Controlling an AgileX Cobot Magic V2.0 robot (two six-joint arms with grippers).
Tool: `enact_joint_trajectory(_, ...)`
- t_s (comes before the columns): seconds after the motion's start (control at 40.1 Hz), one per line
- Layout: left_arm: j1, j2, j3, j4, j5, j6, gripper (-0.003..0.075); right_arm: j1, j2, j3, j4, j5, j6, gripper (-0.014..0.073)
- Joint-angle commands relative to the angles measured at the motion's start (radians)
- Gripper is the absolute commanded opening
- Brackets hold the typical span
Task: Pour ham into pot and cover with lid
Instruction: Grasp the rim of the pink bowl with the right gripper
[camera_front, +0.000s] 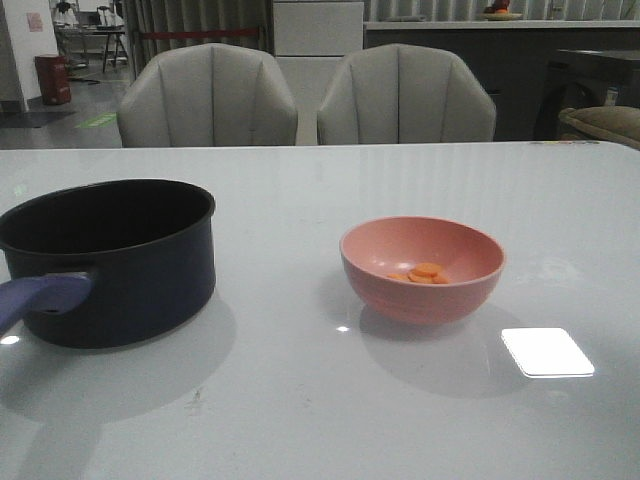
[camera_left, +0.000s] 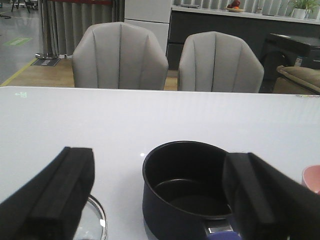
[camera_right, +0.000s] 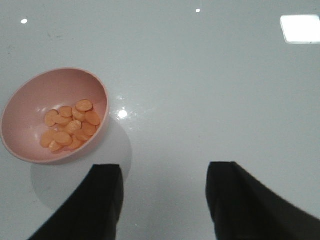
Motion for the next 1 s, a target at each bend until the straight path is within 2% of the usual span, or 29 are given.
enact_joint_trajectory(0.0,-0.005,0.006,-0.029,-0.010,-0.082,0.000,0.0563,0.023,0.124,-0.100,0.036,-0.045,-0.004,0.0486)
enact_joint_trajectory(0.225,-0.003,0.006,-0.029,-0.010,-0.085,0.000,0.0563,0.134,0.456,-0.316,0.036,-0.027,-0.004,0.0486)
enact_joint_trajectory(0.474,-0.003,0.006,-0.029,-0.010,-0.085,0.000,0.0563,0.133,0.752,-0.562,0.030,0.123,-0.005,0.0486)
enact_joint_trajectory(0.749,-0.003,0.006,-0.029,-0.010,-0.085,0.000,0.0563,0.133,0.926,-0.694,0.034,0.181,-0.005,0.0479)
enact_joint_trajectory(0.824,-0.003,0.006,-0.029,-0.010,-0.085,0.000,0.0563,0.133,0.951,-0.710,0.039,0.186,-0.005,0.0411)
enact_joint_trajectory(0.974,-0.003,0.006,-0.029,-0.010,-0.085,0.000,0.0563,0.133,0.972,-0.732,0.079,0.200,-0.005,0.0135)
